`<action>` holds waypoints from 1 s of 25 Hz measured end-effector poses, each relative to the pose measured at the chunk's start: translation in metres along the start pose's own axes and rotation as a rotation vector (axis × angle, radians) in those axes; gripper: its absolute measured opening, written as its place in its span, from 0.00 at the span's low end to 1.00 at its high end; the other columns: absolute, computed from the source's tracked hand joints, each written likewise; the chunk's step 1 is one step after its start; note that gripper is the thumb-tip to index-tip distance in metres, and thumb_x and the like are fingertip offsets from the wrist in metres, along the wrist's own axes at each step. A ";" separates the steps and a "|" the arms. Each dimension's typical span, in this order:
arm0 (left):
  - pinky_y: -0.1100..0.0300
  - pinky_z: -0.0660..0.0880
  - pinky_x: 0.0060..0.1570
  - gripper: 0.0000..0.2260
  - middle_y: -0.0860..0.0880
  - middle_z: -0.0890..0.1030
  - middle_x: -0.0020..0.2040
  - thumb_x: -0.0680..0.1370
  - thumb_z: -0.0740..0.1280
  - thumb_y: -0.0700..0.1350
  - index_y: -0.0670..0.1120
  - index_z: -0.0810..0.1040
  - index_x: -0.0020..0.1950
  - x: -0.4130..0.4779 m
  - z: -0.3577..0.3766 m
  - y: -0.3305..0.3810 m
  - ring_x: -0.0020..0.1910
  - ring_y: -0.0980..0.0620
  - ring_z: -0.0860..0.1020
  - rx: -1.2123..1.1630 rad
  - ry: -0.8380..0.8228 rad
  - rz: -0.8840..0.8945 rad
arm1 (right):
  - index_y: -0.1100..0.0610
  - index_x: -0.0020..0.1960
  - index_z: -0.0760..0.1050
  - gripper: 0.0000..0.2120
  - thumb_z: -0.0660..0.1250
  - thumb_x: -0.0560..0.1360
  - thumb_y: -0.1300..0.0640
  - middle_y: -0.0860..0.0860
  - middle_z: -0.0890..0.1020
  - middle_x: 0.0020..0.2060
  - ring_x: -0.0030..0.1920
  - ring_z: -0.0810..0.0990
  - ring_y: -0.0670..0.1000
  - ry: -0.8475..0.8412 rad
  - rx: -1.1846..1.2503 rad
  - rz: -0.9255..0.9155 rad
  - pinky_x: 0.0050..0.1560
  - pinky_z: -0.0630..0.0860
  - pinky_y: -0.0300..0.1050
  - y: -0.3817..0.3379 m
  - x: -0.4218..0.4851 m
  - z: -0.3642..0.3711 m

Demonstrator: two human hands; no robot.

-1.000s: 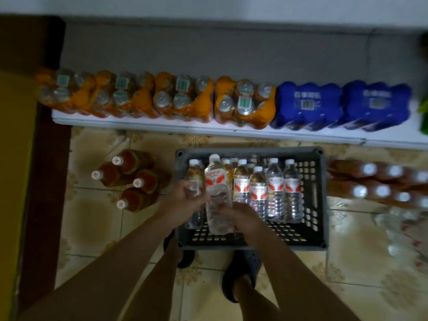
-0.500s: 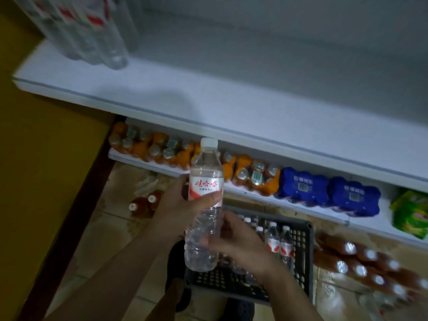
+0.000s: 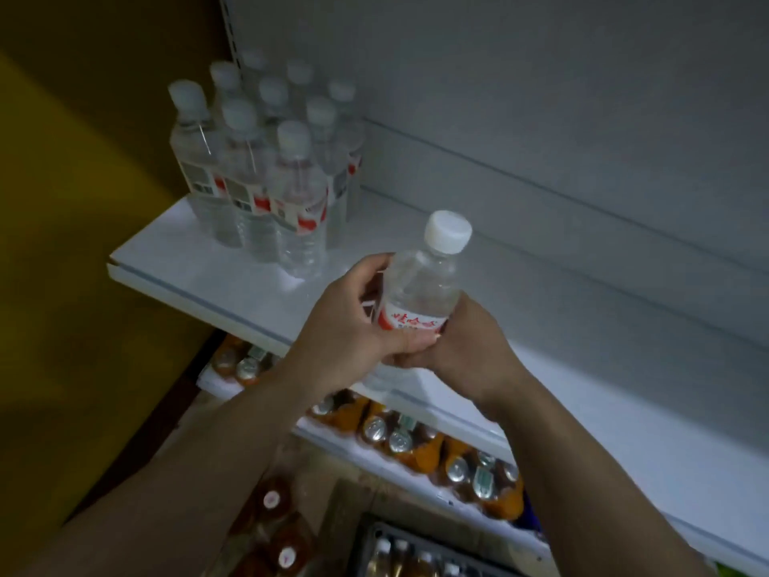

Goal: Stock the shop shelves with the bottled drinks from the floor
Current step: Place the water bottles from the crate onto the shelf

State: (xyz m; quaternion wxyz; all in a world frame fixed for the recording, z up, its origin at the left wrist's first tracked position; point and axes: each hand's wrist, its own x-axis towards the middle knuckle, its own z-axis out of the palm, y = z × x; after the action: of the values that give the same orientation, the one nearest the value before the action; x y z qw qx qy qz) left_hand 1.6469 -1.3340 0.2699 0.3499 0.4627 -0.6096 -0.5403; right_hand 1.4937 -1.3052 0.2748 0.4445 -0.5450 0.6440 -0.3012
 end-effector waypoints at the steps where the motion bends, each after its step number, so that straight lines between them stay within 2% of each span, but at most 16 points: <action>1: 0.65 0.77 0.52 0.32 0.58 0.83 0.53 0.62 0.82 0.46 0.57 0.73 0.62 0.014 -0.007 0.000 0.52 0.62 0.80 -0.029 0.019 0.007 | 0.46 0.59 0.76 0.30 0.81 0.60 0.59 0.42 0.84 0.49 0.49 0.83 0.42 0.021 -0.003 0.001 0.53 0.81 0.47 -0.007 0.017 0.001; 3: 0.58 0.78 0.56 0.34 0.55 0.82 0.56 0.63 0.81 0.49 0.54 0.72 0.66 0.043 -0.019 -0.004 0.55 0.59 0.80 -0.127 0.033 -0.018 | 0.47 0.60 0.74 0.32 0.82 0.60 0.59 0.43 0.84 0.49 0.49 0.83 0.45 0.061 0.023 0.008 0.50 0.82 0.48 -0.016 0.049 0.003; 5: 0.52 0.75 0.63 0.34 0.54 0.81 0.60 0.67 0.79 0.52 0.52 0.70 0.70 0.065 -0.028 -0.008 0.61 0.56 0.78 -0.158 -0.022 -0.006 | 0.46 0.60 0.74 0.32 0.81 0.59 0.57 0.44 0.84 0.49 0.50 0.84 0.47 0.112 0.066 0.027 0.47 0.83 0.49 -0.017 0.078 0.008; 8: 0.50 0.67 0.70 0.37 0.56 0.72 0.71 0.69 0.73 0.58 0.54 0.64 0.75 0.085 -0.035 -0.019 0.70 0.57 0.70 -0.097 -0.026 -0.020 | 0.45 0.59 0.74 0.31 0.78 0.58 0.57 0.44 0.84 0.49 0.49 0.83 0.49 0.294 0.143 0.106 0.49 0.83 0.54 -0.010 0.122 0.020; 11: 0.50 0.63 0.73 0.31 0.55 0.68 0.73 0.76 0.71 0.46 0.52 0.62 0.76 0.083 -0.038 -0.038 0.71 0.59 0.65 -0.162 0.044 -0.119 | 0.51 0.59 0.71 0.33 0.81 0.59 0.63 0.48 0.82 0.51 0.52 0.82 0.52 0.408 0.141 0.114 0.52 0.81 0.58 -0.008 0.163 0.028; 14: 0.53 0.65 0.72 0.27 0.56 0.71 0.68 0.76 0.71 0.41 0.52 0.66 0.73 0.076 -0.041 -0.053 0.69 0.60 0.67 -0.183 0.016 -0.155 | 0.52 0.58 0.70 0.32 0.81 0.60 0.64 0.50 0.82 0.52 0.52 0.82 0.54 0.424 0.160 0.107 0.52 0.81 0.59 -0.011 0.200 0.028; 17: 0.57 0.68 0.69 0.22 0.56 0.73 0.64 0.76 0.71 0.40 0.53 0.71 0.68 0.075 -0.046 -0.065 0.67 0.60 0.70 -0.210 0.039 -0.155 | 0.53 0.61 0.69 0.31 0.79 0.64 0.68 0.50 0.80 0.51 0.48 0.81 0.52 0.381 0.176 0.118 0.48 0.83 0.54 -0.020 0.227 0.026; 22: 0.62 0.70 0.64 0.21 0.56 0.74 0.66 0.76 0.71 0.41 0.53 0.73 0.67 0.072 -0.045 -0.083 0.66 0.60 0.72 -0.215 0.096 -0.183 | 0.53 0.63 0.68 0.33 0.79 0.65 0.68 0.53 0.80 0.57 0.56 0.80 0.55 0.310 0.175 0.129 0.52 0.82 0.55 -0.021 0.238 0.024; 25: 0.64 0.71 0.59 0.17 0.55 0.76 0.64 0.75 0.72 0.42 0.55 0.75 0.62 0.072 -0.038 -0.092 0.63 0.58 0.74 -0.225 0.108 -0.222 | 0.53 0.66 0.67 0.36 0.79 0.64 0.67 0.53 0.79 0.59 0.59 0.80 0.56 0.296 0.185 0.132 0.54 0.81 0.56 -0.019 0.239 0.021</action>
State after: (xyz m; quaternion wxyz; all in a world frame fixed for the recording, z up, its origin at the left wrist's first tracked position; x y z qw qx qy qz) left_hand 1.6760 -1.4132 0.1811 0.3698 0.5135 -0.4706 -0.6148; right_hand 1.5179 -1.5392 0.2242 0.4118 -0.4080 0.7063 -0.4064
